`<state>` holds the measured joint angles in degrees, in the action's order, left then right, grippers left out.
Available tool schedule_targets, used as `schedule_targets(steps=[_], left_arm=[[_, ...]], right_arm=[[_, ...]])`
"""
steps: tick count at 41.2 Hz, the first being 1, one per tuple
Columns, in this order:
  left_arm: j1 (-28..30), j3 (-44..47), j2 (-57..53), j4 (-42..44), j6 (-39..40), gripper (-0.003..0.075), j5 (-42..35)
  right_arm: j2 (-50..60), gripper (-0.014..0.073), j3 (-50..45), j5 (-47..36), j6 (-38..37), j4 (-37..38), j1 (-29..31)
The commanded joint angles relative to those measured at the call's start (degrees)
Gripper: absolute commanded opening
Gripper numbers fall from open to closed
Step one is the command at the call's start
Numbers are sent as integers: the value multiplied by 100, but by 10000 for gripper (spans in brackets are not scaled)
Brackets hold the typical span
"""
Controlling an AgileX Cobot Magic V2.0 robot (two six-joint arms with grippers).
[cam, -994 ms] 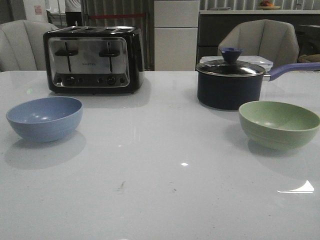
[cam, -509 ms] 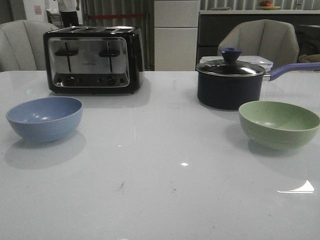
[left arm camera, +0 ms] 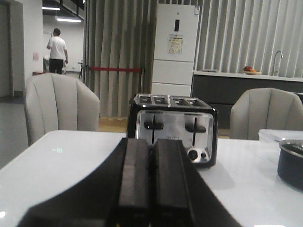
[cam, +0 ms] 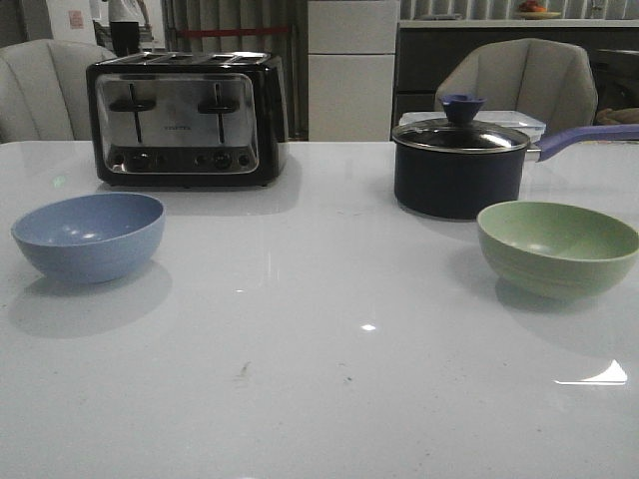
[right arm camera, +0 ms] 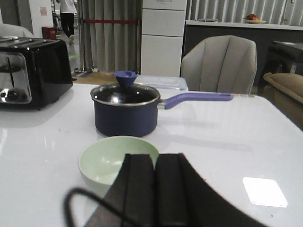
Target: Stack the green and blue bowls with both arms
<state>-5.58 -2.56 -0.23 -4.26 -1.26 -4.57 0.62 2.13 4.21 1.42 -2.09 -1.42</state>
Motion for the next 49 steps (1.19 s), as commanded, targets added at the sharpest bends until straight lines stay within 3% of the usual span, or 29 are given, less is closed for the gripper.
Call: schedule_targets(steps=[1, 18, 29, 35, 49], left_arm=[[0, -610, -104, 154, 25, 97, -416], [0, -3317, 1227, 215, 25, 97, 1942], [0, -3685, 2423, 203, 25, 97, 3322], [0, -3685, 3030, 203, 25, 97, 3612], [0, -3685, 4056, 156, 25, 99, 3473]], right_arm=[[103, 56, 813, -142, 6, 79, -11], [-1298, 56, 3355, 2051, 6, 79, -11], [-2564, 56, 3578, 2927, 6, 79, -11], [-3135, 56, 3578, 3202, 6, 79, -11], [-4323, 61, 3578, 3274, 6, 79, -11]])
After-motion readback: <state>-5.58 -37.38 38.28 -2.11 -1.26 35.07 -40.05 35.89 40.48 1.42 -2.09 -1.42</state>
